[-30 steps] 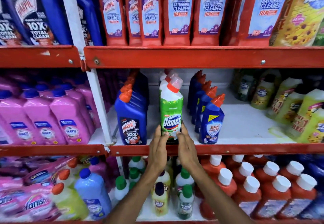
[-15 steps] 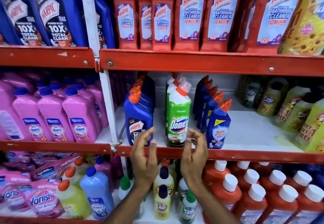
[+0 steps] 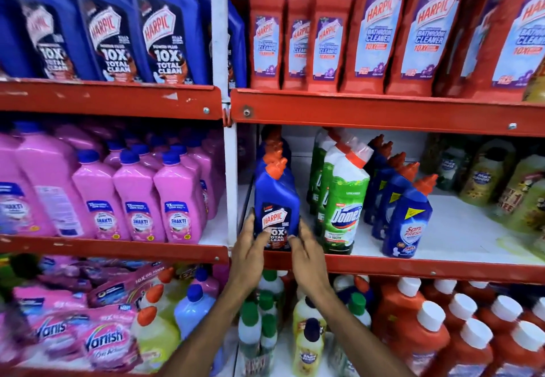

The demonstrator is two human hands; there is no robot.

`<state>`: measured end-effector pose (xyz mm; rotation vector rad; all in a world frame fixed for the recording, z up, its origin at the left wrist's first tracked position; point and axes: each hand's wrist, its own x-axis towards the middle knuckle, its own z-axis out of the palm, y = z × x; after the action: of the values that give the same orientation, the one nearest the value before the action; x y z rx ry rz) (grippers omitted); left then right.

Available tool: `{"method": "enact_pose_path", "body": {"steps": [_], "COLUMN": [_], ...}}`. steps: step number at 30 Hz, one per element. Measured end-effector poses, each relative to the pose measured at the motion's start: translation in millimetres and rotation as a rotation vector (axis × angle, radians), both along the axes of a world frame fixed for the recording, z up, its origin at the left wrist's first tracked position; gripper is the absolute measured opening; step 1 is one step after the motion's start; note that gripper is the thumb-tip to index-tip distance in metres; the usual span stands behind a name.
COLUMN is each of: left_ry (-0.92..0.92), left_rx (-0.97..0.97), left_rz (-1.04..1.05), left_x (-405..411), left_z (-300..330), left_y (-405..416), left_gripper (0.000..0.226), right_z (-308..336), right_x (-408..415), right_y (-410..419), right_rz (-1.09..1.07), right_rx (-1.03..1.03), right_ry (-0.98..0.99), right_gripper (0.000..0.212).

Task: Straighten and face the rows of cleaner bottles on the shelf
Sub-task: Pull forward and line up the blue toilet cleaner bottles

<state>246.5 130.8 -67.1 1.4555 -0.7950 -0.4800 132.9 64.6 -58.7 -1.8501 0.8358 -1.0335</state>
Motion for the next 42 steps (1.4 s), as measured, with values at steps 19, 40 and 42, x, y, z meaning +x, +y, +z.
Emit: {"method": "enact_pose_path", "body": {"steps": [19, 40, 42], "left_ry": [-0.116, -0.096, -0.095], "left_rx": [0.037, 0.097, 0.1], "left_rz": [-0.078, -0.026, -0.026], "left_x": [-0.7, -10.1, -9.5], "left_z": [6.3, 13.6, 12.5], "left_y": [10.8, 6.6, 5.3], "left_gripper": [0.095, 0.087, 0.087], "right_z": [-2.9, 4.0, 4.1], "right_x": [1.8, -9.0, -9.0], "right_y": [-1.3, -1.3, -1.0], "right_rz": [-0.035, 0.016, 0.031], "right_rx": [0.046, 0.035, 0.045], "right_ry": [-0.055, -0.05, -0.043], "right_gripper": [0.043, 0.044, 0.044]}}
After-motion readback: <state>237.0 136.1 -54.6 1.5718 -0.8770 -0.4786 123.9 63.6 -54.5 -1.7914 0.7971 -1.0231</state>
